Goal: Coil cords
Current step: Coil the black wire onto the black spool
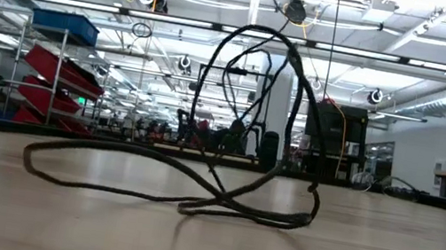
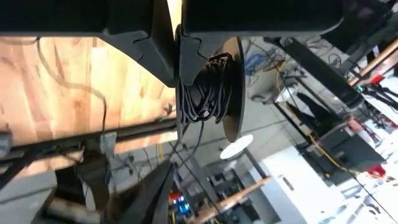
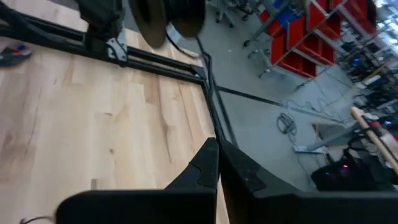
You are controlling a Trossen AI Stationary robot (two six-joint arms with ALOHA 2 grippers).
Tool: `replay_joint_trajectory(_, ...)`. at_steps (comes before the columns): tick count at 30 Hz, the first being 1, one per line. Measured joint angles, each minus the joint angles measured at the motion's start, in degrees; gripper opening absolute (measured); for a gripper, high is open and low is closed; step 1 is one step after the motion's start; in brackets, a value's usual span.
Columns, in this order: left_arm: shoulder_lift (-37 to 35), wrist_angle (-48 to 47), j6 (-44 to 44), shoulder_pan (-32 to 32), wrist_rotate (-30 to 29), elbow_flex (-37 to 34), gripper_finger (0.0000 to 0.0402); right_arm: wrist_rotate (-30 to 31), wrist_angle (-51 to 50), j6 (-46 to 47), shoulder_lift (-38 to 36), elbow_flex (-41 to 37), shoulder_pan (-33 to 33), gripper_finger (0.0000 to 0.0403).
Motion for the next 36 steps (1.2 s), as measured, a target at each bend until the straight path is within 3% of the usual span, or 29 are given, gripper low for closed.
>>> replay_joint_trajectory(8, 0.19, -6.72, -5.51, 5.27, 3.05, 0.00, 0.0008, -3.10, -1.93, -0.17, 0.28, 0.00, -1.92, 0.0000)
replay_joint_trajectory(20, 0.19, -8.26, -10.11, 5.56, 6.92, 0.00, 0.0008, -4.55, -3.67, 0.70, 0.45, -0.02, -3.14, 0.0000)
replay_joint_trajectory(36, 0.26, -7.86, -9.13, 8.47, 7.49, 0.00, 0.0008, -4.51, -2.30, -0.55, 1.04, -2.57, -5.74, 0.0000)
